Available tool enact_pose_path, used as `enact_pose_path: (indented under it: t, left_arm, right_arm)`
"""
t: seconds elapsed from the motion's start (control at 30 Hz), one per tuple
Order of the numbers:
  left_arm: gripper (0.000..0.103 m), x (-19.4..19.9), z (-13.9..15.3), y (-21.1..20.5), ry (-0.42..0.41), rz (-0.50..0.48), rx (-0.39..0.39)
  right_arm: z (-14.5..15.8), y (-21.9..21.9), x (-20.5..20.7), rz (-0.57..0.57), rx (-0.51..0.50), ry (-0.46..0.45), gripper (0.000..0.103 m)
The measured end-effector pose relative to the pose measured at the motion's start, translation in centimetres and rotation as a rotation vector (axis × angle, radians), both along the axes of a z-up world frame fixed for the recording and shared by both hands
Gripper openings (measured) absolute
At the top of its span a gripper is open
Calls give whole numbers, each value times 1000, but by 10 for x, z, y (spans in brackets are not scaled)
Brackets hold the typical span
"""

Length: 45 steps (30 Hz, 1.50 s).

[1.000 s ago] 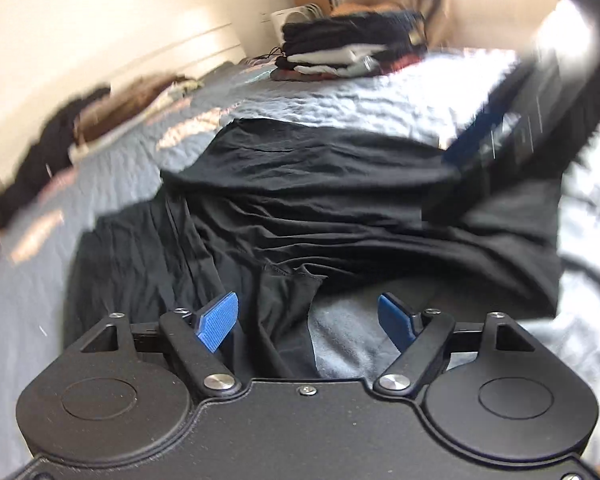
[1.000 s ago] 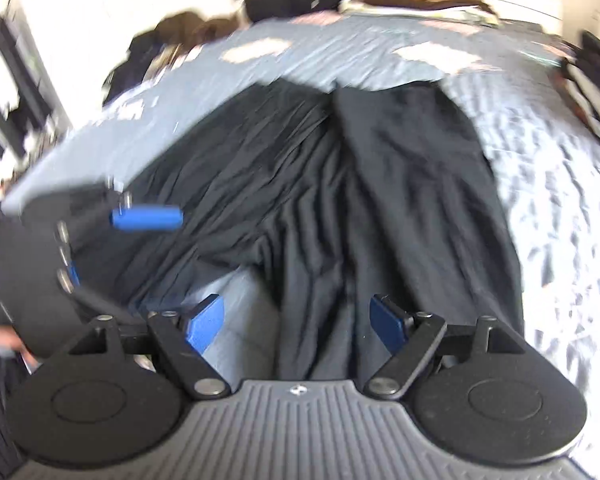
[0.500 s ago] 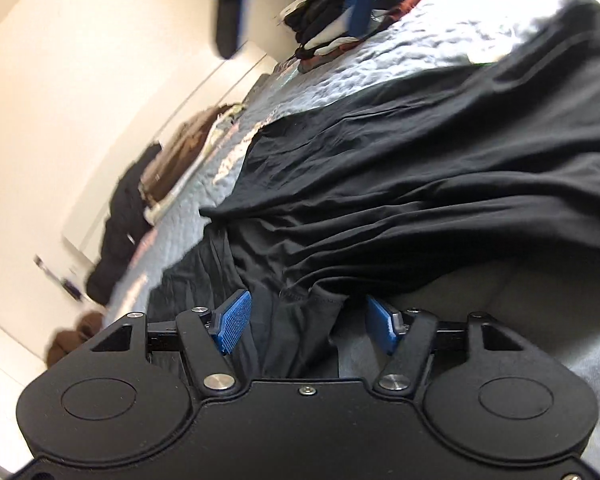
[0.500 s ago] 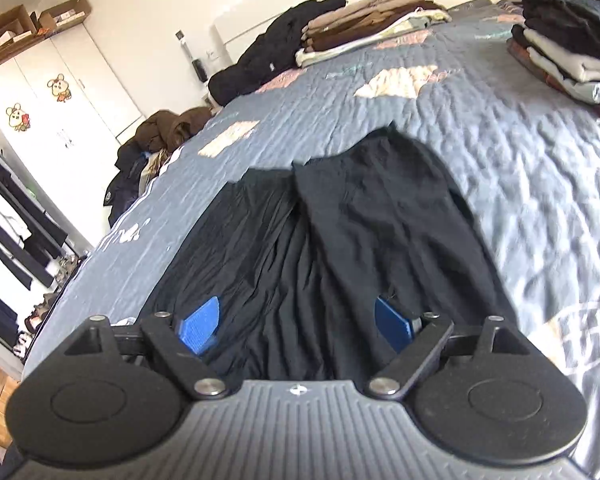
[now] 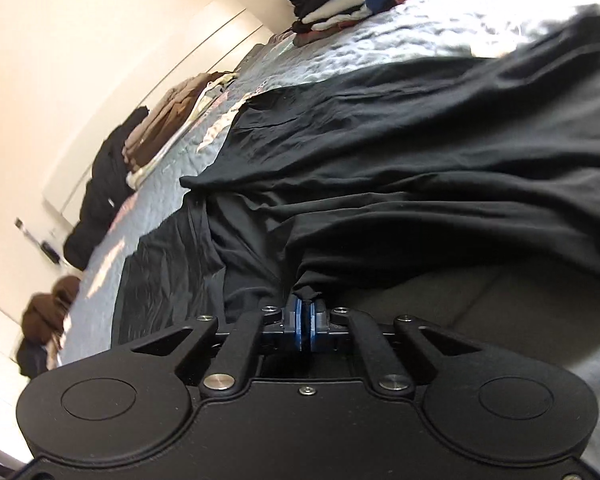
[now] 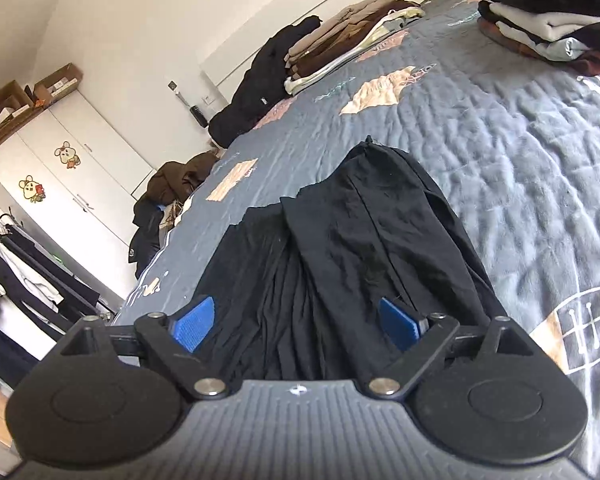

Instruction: Fold clothes

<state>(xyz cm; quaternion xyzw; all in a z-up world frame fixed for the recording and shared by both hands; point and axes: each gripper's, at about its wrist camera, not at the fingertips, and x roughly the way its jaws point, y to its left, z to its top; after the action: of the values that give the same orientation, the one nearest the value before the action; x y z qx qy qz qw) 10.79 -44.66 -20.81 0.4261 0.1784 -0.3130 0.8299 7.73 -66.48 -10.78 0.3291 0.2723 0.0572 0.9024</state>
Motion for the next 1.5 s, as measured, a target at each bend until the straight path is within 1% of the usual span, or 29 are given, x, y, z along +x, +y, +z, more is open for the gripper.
enact_pose_path:
  t: [0.03,0.13,0.2,0.23,0.27,0.3,0.33,0.4,0.43,0.47,0.53,0.6,0.73,0.8,0.83,0.87,0.93,0.97,1.03,1.13,1.23,1.27,1.33,1.37,1.43,1.47,1.5]
  left_arm:
    - [2,-1,3,4,18,1,-8]
    - [2,-5,10,15,72,2,-17]
    - [1,-9,14,23,127,-27,-26]
    - [1,-12,16,26,166,-40,-44]
    - [2,-15,21,30,217,-37,-85]
    - [2,-15,28,35,298,-28,-156]
    - [5,-12,34,42,422,-11,-253]
    - [25,-3,36,52,642,70,-442]
    - [43,0,36,53,708,102,-507]
    - [52,1,34,51,728,117,-542]
    - [53,3,32,44,750,139,-593]
    - [53,6,30,36,792,161,-636]
    - [53,-4,24,21,828,167,-613]
    - [51,-6,20,17,850,166,-626]
    - [36,-8,18,16,861,166,-633]
    - [9,-8,16,14,895,165,-648]
    - [7,-9,12,16,982,180,-706]
    - [4,-10,11,17,1026,189,-737]
    - [3,-11,9,22,1111,210,-807]
    - [2,-8,6,38,1244,261,-947]
    - [1,-5,3,50,1344,295,-1052]
    - [1,-5,2,54,1364,303,-1070]
    - [1,-5,-3,57,1400,341,-1049]
    - [1,-5,-8,57,1407,373,-1014]
    - [2,-10,-16,53,1383,404,-886]
    - [2,-14,-17,52,1352,405,-832]
    - [3,-19,-12,51,1318,379,-803]
  right_arm:
    - [1,2,0,9,0,-6,90]
    - [5,8,1,33,0,-22,90]
    - [6,10,1,45,-4,-21,90]
    - [7,10,1,46,-5,-19,90]
    - [7,9,0,46,-5,-17,90]
    - [7,7,-1,42,3,-17,90]
    - [7,6,-2,37,13,-18,90]
    - [9,3,-5,30,26,-22,90]
    - [10,2,-7,27,27,-25,90]
    - [11,1,-8,25,29,-28,90]
    - [13,0,-11,21,31,-34,90]
    - [14,-1,-14,22,28,-35,90]
    - [14,-3,-17,30,-6,-6,91]
    - [12,-6,-17,35,-14,17,91]
    - [9,-8,-18,30,-15,26,91]
    - [6,-9,-18,25,-15,34,91]
    - [1,-13,-18,18,-17,53,91]
    - [0,-15,-19,12,-15,63,91]
    - [-2,-17,-21,7,-9,65,91]
    - [0,-18,-24,11,-5,49,91]
    - [2,-18,-26,21,2,32,91]
    - [3,-18,-25,24,5,31,91]
    - [3,-19,-24,28,11,33,91]
    - [3,-19,-24,28,12,34,91]
    - [3,-18,-23,29,11,36,91]
    - [3,-18,-22,29,10,37,91]
    - [4,-18,-22,29,9,36,91]
